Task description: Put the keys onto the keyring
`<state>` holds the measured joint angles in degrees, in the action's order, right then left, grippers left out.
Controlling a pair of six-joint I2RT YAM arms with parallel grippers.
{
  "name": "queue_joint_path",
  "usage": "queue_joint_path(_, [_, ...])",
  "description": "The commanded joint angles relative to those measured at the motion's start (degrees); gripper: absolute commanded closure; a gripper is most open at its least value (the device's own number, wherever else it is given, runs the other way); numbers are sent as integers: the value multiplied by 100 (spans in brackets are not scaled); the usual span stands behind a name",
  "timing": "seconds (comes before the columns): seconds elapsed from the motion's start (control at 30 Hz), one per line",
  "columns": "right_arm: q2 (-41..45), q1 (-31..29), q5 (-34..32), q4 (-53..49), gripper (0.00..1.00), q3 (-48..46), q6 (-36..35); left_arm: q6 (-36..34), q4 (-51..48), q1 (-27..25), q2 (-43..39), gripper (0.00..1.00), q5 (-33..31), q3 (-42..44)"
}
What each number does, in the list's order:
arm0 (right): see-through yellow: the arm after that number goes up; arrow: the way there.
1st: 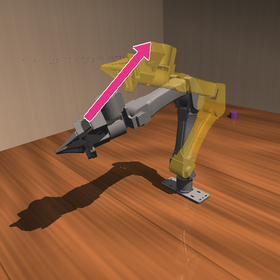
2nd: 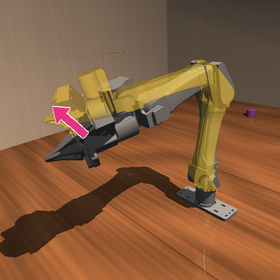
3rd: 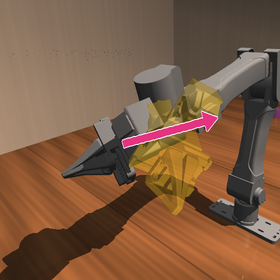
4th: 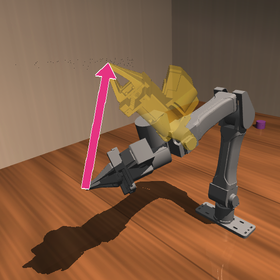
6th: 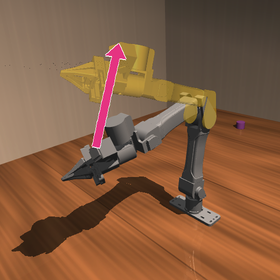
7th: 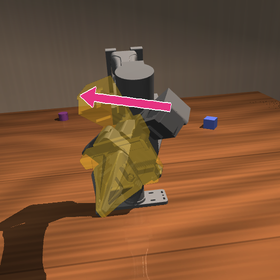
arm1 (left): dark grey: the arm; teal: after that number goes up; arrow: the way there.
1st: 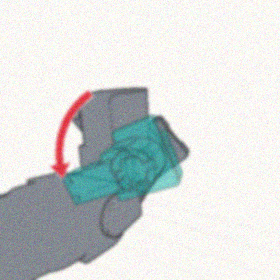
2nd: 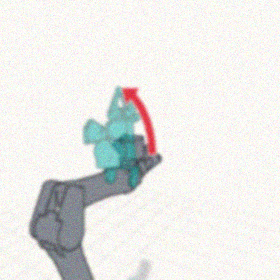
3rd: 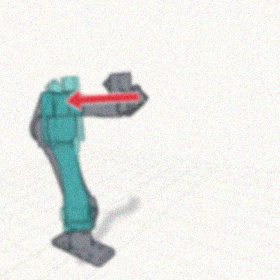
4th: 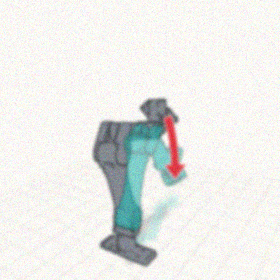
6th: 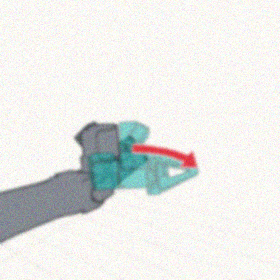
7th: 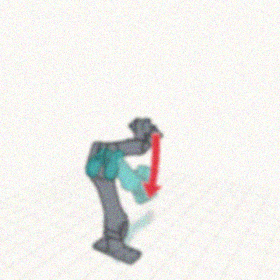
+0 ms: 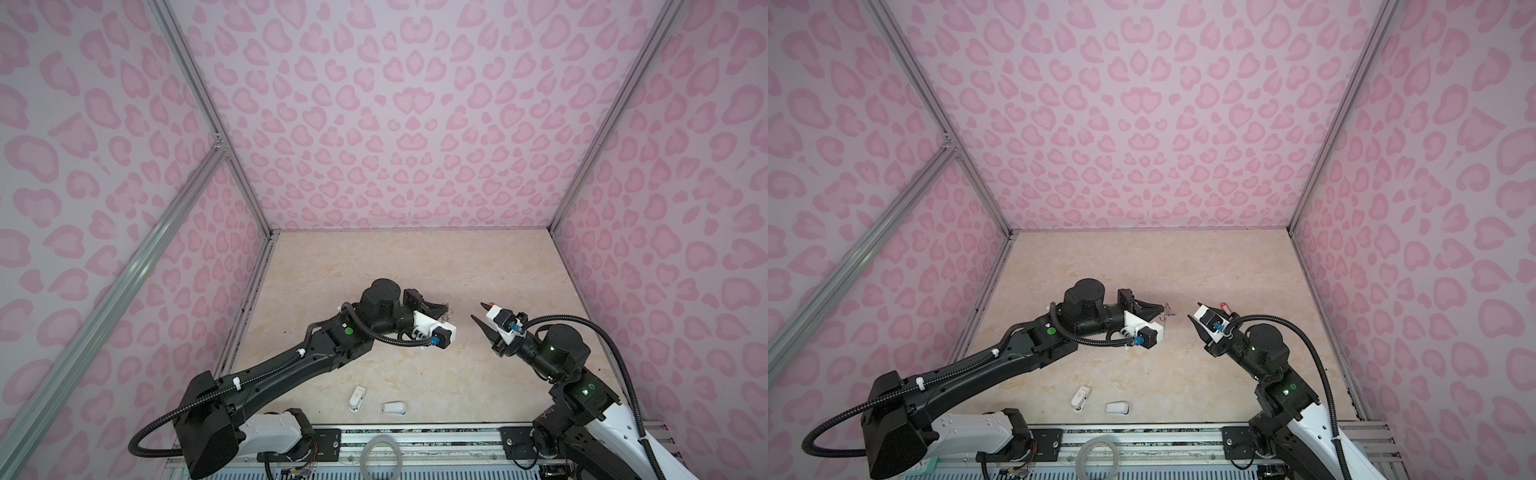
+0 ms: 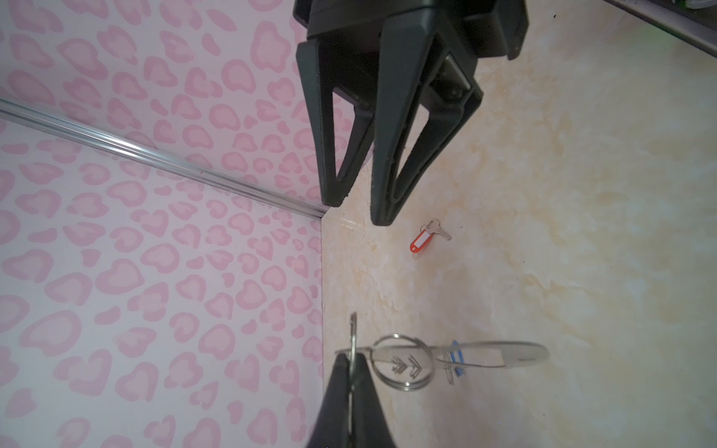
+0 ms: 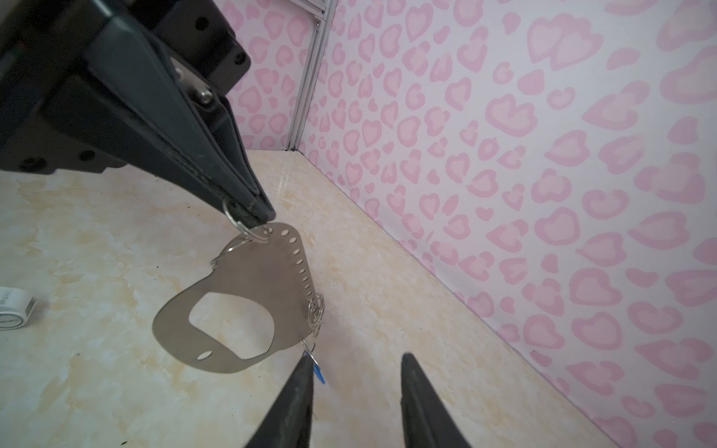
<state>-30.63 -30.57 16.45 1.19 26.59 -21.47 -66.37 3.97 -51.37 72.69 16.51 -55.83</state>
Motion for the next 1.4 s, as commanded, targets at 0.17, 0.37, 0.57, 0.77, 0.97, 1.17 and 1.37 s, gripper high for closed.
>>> queue_joint_path(0.17, [41, 7, 892, 377, 68, -64, 64, 855, -187, 159, 30, 97, 898, -257])
queue_joint_path(0.37, [-236, -40, 1479, 357, 75, 228, -44, 1100, -1103, 213, 207, 97, 1205, -750])
queue_joint_path(0.57, [-501, -195, 1506, 490, 77, 437, -160, 1136, -1805, 224, 364, 97, 1482, -1104])
queue_joint_path(0.77, [-763, -247, 1677, 514, 81, 536, -184, 1109, -2135, 224, 438, 97, 1462, -1271])
queue_joint_path(0.97, [-942, -257, 1842, 501, 82, 610, -147, 1100, -2436, 240, 595, 97, 1403, -1516])
queue_joint_path(1.17, [-803, -263, 1231, 299, 76, 575, -311, 1126, -2621, 303, 703, 97, 1351, -1671])
queue_joint_path(1.37, [-498, -230, 909, 113, 73, 456, -434, 1185, -2746, 344, 726, 97, 1202, -1727])
